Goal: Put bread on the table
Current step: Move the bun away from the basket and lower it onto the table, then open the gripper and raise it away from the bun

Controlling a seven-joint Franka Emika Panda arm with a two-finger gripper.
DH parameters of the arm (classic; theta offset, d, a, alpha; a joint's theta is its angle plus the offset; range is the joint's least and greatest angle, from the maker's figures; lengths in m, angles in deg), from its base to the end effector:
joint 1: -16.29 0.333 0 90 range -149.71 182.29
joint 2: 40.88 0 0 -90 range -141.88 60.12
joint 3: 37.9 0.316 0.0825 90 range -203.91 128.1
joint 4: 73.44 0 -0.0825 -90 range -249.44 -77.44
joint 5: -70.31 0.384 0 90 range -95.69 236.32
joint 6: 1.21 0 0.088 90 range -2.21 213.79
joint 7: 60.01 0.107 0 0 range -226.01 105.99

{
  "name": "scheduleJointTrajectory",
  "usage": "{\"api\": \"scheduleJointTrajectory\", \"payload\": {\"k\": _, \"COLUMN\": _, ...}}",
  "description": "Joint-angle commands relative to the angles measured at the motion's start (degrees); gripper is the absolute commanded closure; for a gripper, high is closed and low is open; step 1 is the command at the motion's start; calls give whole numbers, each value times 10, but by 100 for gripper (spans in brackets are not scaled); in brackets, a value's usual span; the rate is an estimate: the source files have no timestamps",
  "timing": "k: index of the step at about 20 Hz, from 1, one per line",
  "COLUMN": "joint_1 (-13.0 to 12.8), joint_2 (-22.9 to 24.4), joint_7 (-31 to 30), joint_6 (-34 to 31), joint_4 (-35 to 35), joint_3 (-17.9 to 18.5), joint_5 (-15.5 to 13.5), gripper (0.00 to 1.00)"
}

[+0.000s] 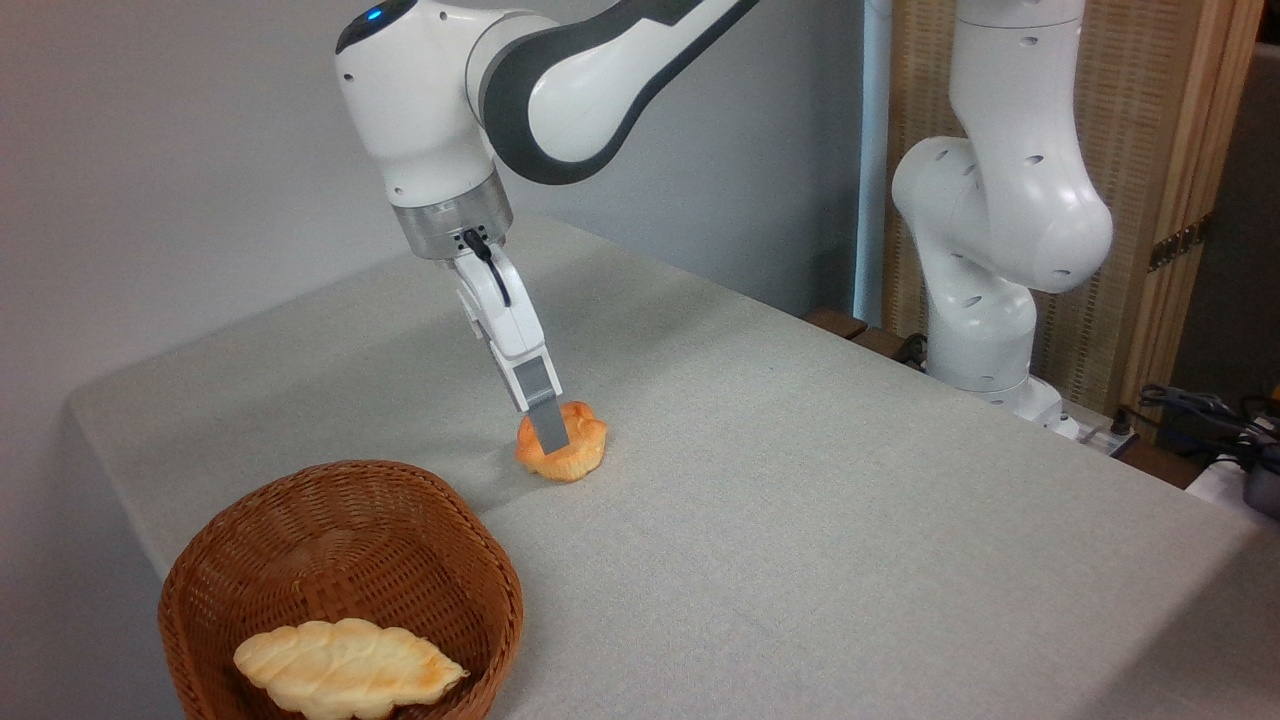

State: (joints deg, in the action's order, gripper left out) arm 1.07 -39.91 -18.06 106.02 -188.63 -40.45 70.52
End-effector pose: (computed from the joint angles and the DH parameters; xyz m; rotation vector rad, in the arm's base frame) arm 0.5100 -0.1633 0.4511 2.7001 -1.5523 -0.1874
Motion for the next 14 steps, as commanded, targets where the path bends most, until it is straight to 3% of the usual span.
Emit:
{"api": "scheduleJointTrajectory", "payload": {"k": 1, "joint_1": -1, "joint_2": 12, "joint_7": 1, "joint_6": 4, "joint_4": 10, "joint_3": 5, "joint_5": -1, "gripper": 0}}
{"api": "scheduleJointTrajectory", "payload": {"k": 4, "joint_1": 12, "joint_2": 17, "joint_7": -59, "joint_6": 1, "joint_4": 61, "joint_3": 11, "joint_5": -3, "gripper": 0}}
{"api": "scheduleJointTrajectory", "payload": {"k": 5, "joint_1": 36, "joint_2": 17, "joint_7": -79, "joint_6": -5, "joint_4": 82, "joint_3": 8, "joint_5": -6, "gripper": 0}}
{"api": "scheduleJointTrajectory", "payload": {"k": 7, "joint_1": 82, "joint_2": 17, "joint_7": -86, "joint_6": -24, "joint_4": 123, "joint_3": 3, "joint_5": -44, "gripper": 0}}
{"api": "scheduleJointTrajectory", "payload": {"k": 9, "joint_1": 123, "joint_2": 14, "joint_7": -85, "joint_6": -80, "joint_4": 180, "joint_3": 3, "joint_5": -60, "gripper": 0}}
{"api": "scheduleJointTrajectory", "payload": {"k": 14, "joint_1": 137, "joint_2": -13, "joint_7": -82, "joint_6": -161, "joint_4": 263, "joint_3": 4, "joint_5": -53, "gripper": 0}}
